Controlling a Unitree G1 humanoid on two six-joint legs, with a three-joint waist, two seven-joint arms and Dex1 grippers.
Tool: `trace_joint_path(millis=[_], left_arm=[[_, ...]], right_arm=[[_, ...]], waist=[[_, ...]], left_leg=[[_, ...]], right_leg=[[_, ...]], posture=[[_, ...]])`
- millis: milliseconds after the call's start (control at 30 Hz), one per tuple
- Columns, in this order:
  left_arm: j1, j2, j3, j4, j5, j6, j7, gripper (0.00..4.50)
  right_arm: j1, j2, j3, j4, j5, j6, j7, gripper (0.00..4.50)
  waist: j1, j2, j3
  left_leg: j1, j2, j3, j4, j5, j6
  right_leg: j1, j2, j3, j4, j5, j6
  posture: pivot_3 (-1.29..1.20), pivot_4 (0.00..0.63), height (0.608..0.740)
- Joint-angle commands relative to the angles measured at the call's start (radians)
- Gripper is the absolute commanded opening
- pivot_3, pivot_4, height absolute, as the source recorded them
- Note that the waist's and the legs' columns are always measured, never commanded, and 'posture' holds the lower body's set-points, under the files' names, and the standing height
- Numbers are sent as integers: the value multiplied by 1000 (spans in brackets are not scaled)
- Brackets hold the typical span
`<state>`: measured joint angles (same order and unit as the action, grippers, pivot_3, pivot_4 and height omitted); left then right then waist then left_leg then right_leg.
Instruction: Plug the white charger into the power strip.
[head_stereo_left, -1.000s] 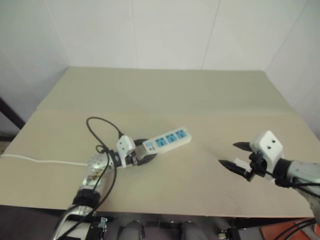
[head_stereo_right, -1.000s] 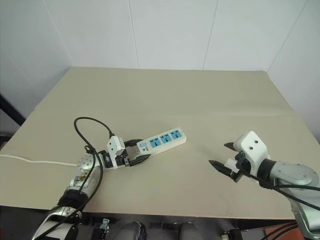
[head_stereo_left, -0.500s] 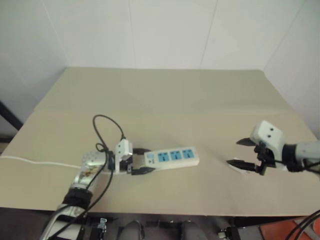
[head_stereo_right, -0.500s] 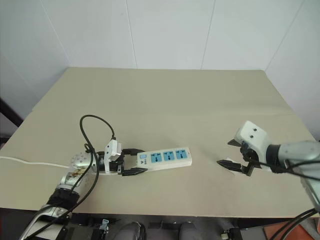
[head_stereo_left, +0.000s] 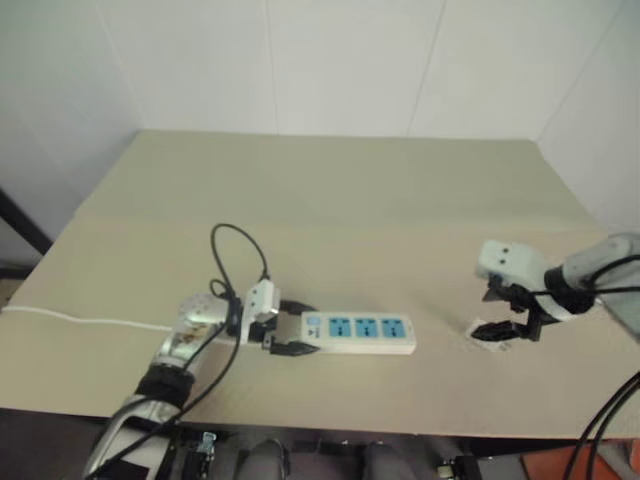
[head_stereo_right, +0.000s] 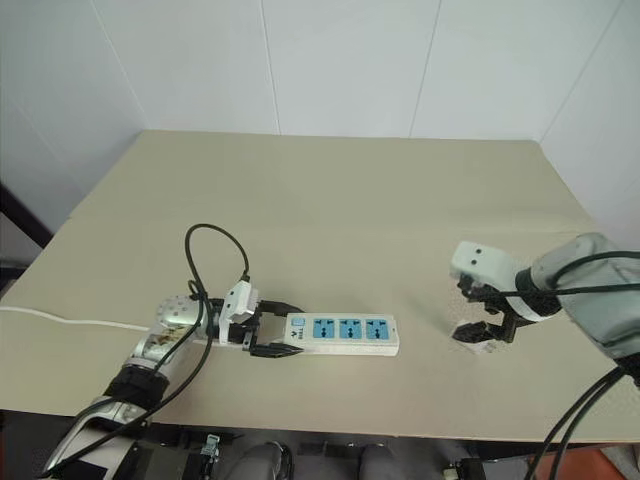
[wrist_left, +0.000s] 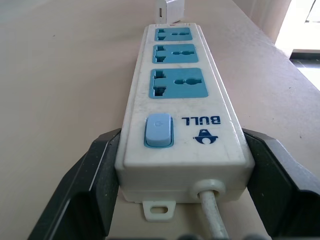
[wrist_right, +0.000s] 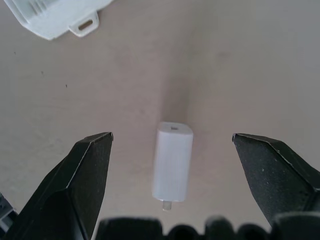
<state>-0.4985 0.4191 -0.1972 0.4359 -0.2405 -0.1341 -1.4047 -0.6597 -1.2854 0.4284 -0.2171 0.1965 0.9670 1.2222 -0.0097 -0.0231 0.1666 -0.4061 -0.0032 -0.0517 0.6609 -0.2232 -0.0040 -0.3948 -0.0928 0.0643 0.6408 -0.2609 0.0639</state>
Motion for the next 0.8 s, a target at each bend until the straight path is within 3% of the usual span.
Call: trace_joint_path(millis=[33, 300, 800], left_arm=[[-1, -16, -12, 21, 22, -32, 17, 3254], [-19, -26, -6, 57, 30, -57, 25, 3254], [-15, -36, -19, 62, 35, -68, 20, 3254]], right_arm=[[-67, 21, 52, 39, -89, 10, 22, 4500], [-106, 91, 127, 77, -174, 48, 44, 4500], [-123, 159, 144, 92, -204, 142, 34, 4500]], waist=[[-3, 0, 0], [-1, 1, -1], [1, 2, -1]], left_leg=[[0, 0, 0, 0, 0, 0], [1, 0, 0, 0, 0, 0], [1, 0, 0, 0, 0, 0]], right_leg=[[0, 0, 0, 1, 0, 0], [0, 0, 0, 1, 0, 0], [1, 0, 0, 2, 0, 0]], posture=[[0, 150, 740], [0, 150, 740], [0, 150, 740]])
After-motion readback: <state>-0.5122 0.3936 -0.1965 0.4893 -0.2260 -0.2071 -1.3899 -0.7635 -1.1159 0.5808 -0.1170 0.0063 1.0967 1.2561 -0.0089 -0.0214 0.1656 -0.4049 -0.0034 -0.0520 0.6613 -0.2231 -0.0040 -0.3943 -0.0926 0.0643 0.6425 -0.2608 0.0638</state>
